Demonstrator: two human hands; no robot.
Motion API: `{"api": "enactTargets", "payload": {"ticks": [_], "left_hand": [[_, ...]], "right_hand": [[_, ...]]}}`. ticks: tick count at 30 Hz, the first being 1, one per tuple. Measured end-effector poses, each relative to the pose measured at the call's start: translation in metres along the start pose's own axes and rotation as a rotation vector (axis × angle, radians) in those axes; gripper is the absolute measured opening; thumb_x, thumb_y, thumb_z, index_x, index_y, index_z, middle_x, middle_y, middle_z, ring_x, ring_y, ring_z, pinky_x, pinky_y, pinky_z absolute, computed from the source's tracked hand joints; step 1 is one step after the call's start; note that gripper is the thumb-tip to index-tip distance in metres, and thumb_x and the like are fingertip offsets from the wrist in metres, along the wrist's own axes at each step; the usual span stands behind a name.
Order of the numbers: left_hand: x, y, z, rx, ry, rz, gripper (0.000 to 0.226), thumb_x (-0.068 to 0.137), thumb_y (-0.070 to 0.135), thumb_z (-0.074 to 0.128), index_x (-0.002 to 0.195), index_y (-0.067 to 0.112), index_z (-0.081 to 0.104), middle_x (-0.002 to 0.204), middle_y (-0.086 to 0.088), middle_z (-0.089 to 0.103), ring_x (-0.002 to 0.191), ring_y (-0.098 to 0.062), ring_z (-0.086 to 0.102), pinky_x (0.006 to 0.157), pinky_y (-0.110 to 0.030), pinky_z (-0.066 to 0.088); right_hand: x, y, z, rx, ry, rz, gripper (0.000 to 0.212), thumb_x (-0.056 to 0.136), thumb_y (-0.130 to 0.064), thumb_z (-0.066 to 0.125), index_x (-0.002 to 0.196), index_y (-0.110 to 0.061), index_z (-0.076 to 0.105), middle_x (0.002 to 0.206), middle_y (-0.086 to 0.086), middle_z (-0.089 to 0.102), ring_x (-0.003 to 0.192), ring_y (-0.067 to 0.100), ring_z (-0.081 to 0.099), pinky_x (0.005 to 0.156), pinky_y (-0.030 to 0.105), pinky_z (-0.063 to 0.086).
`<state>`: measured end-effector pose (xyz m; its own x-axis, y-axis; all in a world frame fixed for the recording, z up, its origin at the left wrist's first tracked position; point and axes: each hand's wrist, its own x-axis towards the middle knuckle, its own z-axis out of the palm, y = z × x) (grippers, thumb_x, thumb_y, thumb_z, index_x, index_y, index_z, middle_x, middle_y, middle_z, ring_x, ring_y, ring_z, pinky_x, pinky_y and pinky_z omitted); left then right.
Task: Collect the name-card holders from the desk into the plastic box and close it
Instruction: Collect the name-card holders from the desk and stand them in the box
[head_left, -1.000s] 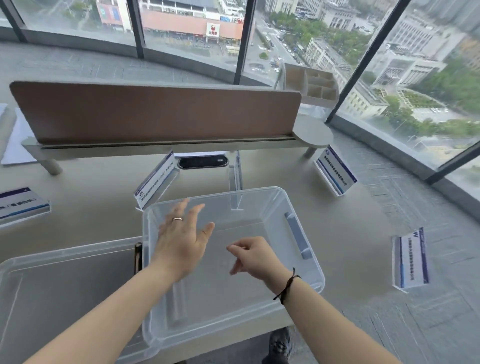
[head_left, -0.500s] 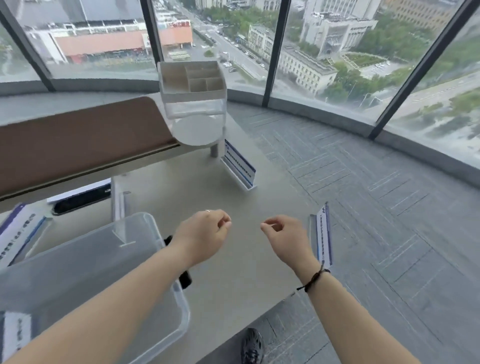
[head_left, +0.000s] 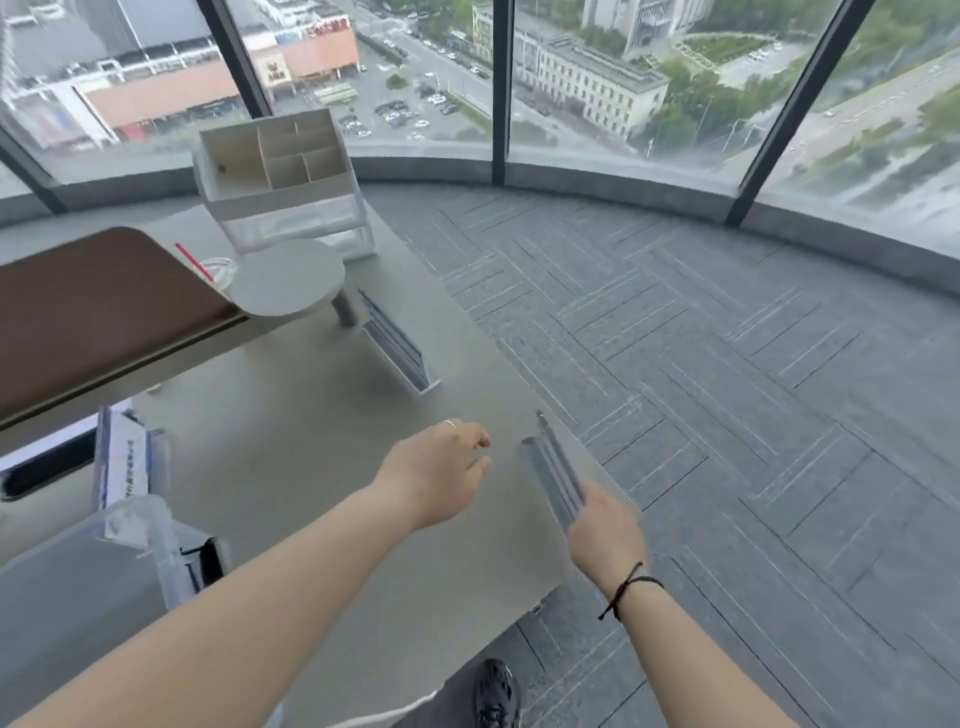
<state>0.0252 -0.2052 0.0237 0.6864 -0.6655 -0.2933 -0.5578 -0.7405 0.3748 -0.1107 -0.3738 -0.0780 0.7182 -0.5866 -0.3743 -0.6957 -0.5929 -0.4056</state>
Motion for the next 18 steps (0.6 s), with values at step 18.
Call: {"api": "enactTargets", "payload": {"ticks": [18], "left_hand": [[0.057,0.005,0.088,0.301,-0.237,0.035,0.008,0.098,0.015,0.039,0.1,0.02,0.045,0.108,-0.005,0.057,0.099,-0.029,0.052,0.077,-0.044,0.049]], "right_hand": [[0.046,0.022,-0.022,-0.338,-0.069,-0.584,0.016,0.085,-0.011,0.046,0.088,-0.026,0.04,0.076,0.003,0.061,0.062,0.03,0.046,0.054,0.032,0.031]]}}
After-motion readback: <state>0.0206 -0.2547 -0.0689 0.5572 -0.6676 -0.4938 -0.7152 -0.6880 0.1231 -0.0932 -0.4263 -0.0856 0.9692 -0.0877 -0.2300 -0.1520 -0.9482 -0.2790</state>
